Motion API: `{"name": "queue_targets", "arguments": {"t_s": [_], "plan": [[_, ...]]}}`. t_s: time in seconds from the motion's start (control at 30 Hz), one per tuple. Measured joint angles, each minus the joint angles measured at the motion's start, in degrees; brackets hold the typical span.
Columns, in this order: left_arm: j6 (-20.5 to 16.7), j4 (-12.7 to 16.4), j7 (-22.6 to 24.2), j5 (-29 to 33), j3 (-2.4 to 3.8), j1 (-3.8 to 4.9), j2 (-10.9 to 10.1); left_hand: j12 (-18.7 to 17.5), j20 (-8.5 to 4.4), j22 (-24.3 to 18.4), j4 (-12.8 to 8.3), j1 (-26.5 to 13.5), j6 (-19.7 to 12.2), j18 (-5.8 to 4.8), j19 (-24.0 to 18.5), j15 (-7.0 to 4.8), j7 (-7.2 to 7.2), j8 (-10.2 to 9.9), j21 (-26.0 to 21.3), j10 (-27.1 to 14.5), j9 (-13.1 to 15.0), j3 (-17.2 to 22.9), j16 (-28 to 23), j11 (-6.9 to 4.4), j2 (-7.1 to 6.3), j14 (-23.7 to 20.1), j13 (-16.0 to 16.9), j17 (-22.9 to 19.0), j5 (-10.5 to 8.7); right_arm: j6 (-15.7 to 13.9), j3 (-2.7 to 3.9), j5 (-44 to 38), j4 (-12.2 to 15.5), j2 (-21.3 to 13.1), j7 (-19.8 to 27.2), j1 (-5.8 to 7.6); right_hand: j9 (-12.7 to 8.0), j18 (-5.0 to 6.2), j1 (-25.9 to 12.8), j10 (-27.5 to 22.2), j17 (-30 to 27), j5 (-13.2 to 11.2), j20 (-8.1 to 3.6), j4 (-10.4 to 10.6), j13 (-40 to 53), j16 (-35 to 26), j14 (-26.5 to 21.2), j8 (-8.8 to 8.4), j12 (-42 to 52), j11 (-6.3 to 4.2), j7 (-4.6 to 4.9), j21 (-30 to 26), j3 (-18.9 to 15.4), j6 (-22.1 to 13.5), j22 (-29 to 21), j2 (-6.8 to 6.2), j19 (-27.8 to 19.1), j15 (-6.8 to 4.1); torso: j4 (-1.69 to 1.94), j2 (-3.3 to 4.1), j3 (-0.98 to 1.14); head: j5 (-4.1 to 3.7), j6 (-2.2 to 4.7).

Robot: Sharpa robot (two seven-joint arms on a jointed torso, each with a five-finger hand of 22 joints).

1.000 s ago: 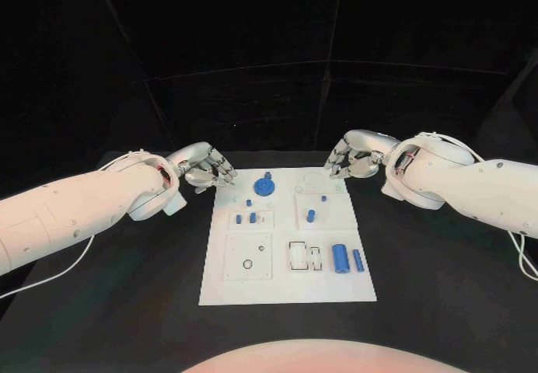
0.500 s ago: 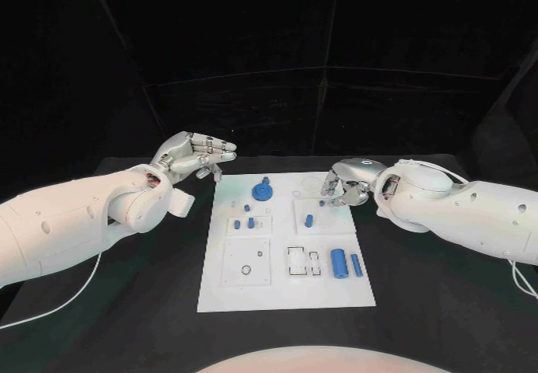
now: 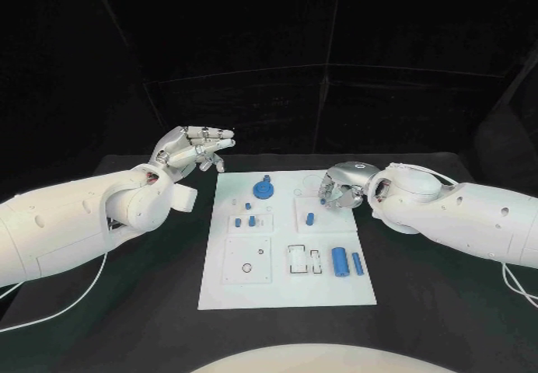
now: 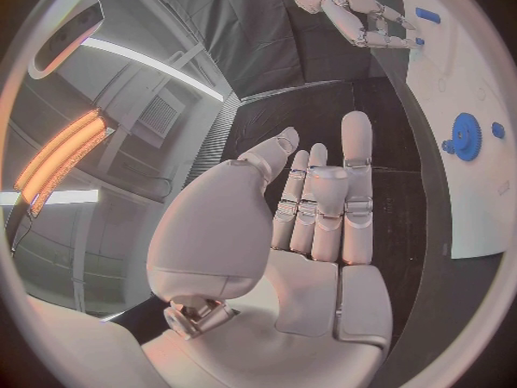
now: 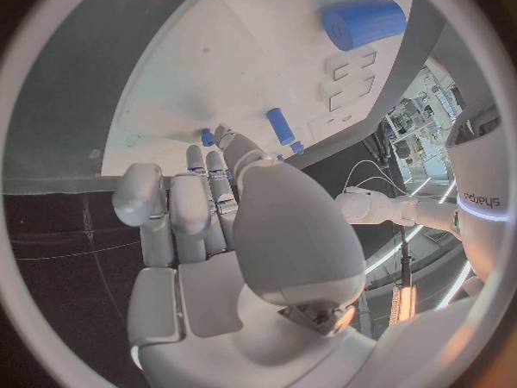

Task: Assemble the parts on the task board

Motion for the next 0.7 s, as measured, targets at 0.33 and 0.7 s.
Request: {"name": "queue_targets", "arguments": {"t_s": [0.33,0.7], "plan": [[0.00,0.06,0.25,1.23,-0.01,-0.01,-0.08,0.00,0.00,-0.22,0.00,0.00,0.00,0.00,0.00,0.00,0.00,0.00,-0.22,0.00,0.01,0.00,-0.22,0.00,0.00,0.00,0.00,-0.33,0.00,0.06,0.00,-0.34,-1.62,1.52,0.09,-0.13,0.00,-0.36,-0.03,0.00,0.14,-0.95,0.00,0.05,-0.99,0.43,0.00,-0.30,-0.02,0.00,0.19,0.51,2.77,0.20,0.44,-0.02,0.00,0.00,-0.02,0.02,0.00,0.11,-0.36],[-0.29,0.09,0.31,1.75,-0.01,-0.01,-0.18,0.00,0.00,-0.34,0.00,0.00,-0.22,-0.01,0.00,0.21,0.21,0.00,-0.45,0.00,-0.07,0.00,-0.22,0.01,0.00,-0.20,0.01,-0.33,0.00,2.26,0.01,-0.42,-2.59,2.28,-0.13,-0.15,0.17,-0.36,-0.37,2.48,1.32,-3.00,-0.04,-0.62,-1.69,1.95,0.00,-0.30,0.22,-0.44,-0.10,2.36,6.64,1.37,2.71,-0.37,1.03,0.00,-0.01,-0.01,0.00,-0.14,-0.99]]}}
